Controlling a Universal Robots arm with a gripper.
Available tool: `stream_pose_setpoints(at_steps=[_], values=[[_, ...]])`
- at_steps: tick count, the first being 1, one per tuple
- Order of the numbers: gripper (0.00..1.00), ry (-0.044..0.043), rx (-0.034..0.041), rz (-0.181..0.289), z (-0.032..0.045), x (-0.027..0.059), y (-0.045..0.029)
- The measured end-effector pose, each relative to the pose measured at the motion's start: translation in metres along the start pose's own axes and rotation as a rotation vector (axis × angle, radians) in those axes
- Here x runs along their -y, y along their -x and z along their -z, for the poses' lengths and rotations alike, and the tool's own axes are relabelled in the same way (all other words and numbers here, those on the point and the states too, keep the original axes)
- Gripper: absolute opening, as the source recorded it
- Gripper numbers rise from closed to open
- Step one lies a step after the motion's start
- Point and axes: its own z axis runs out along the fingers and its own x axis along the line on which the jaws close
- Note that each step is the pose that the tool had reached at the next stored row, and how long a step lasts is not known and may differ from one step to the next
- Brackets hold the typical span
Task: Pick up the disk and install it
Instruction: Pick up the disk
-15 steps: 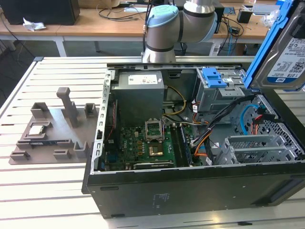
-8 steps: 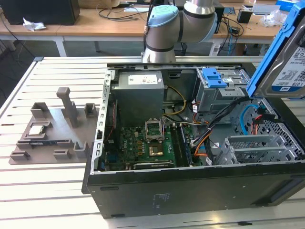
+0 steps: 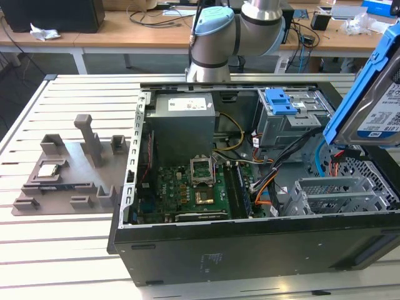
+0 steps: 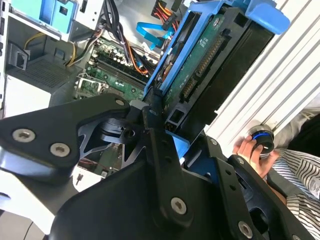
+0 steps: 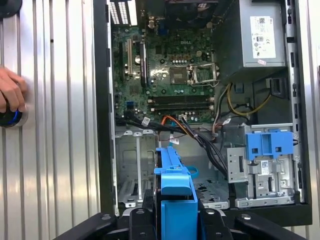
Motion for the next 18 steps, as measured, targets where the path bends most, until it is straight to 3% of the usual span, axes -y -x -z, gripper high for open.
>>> stream_pose_setpoints(at_steps=[14, 18], values=[[0.37, -0.0001, -0.0020, 0.000, -0.0121, -0.0018, -0.0016], [0.37, -0.0001, -0.0021, 0.000, -0.0195, -0.0014, -0.0022]])
